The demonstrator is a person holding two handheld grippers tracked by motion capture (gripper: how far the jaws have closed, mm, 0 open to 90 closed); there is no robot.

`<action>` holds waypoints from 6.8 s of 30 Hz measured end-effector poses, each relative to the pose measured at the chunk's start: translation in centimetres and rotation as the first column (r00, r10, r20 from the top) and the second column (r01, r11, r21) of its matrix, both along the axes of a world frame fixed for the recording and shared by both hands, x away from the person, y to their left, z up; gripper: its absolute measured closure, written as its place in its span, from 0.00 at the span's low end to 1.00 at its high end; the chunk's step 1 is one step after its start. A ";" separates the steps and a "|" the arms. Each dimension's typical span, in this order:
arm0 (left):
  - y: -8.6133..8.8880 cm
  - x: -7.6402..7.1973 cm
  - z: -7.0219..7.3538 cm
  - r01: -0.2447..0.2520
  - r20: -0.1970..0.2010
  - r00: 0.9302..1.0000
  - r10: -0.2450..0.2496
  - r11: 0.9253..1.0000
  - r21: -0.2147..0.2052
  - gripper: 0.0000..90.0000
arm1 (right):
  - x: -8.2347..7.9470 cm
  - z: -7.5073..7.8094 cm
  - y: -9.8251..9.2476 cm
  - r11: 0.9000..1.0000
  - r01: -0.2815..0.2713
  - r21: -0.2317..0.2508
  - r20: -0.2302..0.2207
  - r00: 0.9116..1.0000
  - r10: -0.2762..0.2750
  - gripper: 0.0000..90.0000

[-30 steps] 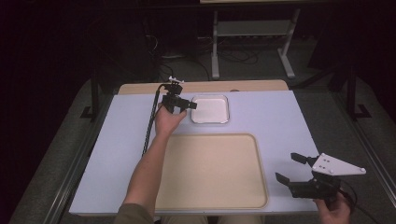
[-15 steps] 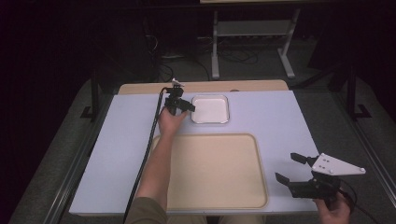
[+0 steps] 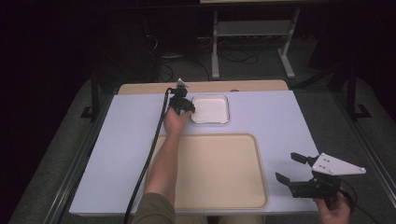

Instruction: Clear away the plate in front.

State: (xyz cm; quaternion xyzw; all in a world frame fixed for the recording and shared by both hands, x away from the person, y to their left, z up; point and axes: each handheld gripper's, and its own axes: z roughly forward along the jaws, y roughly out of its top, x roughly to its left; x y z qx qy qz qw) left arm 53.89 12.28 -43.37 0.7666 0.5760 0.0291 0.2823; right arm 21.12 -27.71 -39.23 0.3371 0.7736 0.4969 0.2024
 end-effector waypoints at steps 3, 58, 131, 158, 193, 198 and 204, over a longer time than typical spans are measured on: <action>-0.1 0.0 0.0 0.003 -0.004 1.000 -0.003 1.000 0.002 0.87 | 0.0 -0.1 -0.2 1.000 0.006 0.004 0.000 1.000 -0.006 0.14; 3.8 -4.9 6.1 -0.075 0.058 0.994 0.096 0.953 -0.294 0.98 | -0.4 0.3 0.4 1.000 -0.007 0.008 0.014 1.000 0.007 0.14; 8.3 -19.2 4.3 -0.043 0.076 0.994 0.073 0.938 -0.345 0.98 | -0.7 0.1 0.9 0.999 -0.020 -0.028 0.004 1.000 0.021 0.14; 7.9 -23.2 -0.5 -0.089 -0.026 0.996 0.085 0.943 -0.319 0.98 | -0.8 0.1 1.3 0.999 -0.032 -0.044 0.005 0.999 0.033 0.14; 5.9 -26.5 -0.4 -0.266 -0.027 0.963 0.267 0.942 -0.203 0.90 | -0.9 0.2 1.5 0.998 -0.054 -0.044 0.018 0.998 0.055 0.14; 5.8 -27.0 -0.5 -0.268 -0.031 0.963 0.268 0.937 -0.224 0.87 | -0.9 0.2 1.6 0.997 -0.056 -0.046 0.018 0.998 0.057 0.14; 5.8 -27.3 -0.5 -0.256 -0.033 0.966 0.255 0.939 -0.229 0.87 | -0.9 0.2 1.7 0.997 -0.062 -0.045 0.018 0.998 0.063 0.14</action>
